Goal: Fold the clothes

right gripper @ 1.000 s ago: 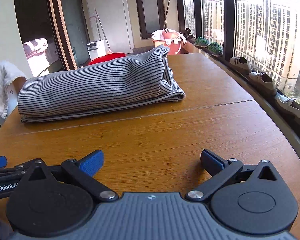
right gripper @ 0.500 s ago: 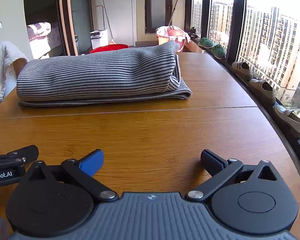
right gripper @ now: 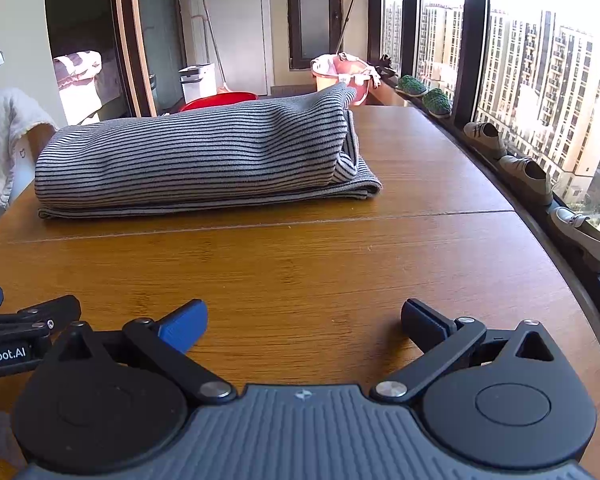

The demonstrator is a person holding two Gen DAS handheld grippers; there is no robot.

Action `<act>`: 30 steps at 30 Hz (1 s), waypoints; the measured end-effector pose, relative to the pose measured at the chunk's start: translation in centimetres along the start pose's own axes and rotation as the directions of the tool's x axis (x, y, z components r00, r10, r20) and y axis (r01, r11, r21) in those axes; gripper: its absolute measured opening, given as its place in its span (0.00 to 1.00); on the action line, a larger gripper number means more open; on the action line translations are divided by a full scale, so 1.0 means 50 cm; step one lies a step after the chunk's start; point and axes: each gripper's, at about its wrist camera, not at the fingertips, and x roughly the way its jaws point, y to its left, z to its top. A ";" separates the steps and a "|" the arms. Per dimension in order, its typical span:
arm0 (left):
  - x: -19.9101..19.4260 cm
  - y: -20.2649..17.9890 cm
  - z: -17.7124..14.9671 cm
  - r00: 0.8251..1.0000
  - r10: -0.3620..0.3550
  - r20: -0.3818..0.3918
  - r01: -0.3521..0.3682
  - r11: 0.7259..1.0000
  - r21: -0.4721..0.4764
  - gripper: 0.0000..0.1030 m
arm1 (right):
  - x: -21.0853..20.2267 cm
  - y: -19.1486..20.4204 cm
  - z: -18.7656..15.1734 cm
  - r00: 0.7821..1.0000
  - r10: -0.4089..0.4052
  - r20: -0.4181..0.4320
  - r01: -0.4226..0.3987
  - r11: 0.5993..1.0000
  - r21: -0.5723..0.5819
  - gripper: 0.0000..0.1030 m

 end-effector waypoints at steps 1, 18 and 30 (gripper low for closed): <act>0.000 0.000 0.000 1.000 0.000 0.000 0.000 1.000 0.000 1.00 | 0.000 0.000 0.000 1.000 0.000 0.000 0.000 1.000 0.000 1.00; -0.002 0.001 0.001 1.000 0.001 -0.002 -0.001 1.000 0.001 1.00 | 0.002 -0.005 -0.002 1.000 0.005 0.007 -0.006 1.000 0.018 1.00; -0.002 -0.001 0.000 1.000 0.005 0.000 -0.005 1.000 0.001 1.00 | 0.002 -0.010 0.000 1.000 0.010 0.010 -0.011 1.000 0.025 1.00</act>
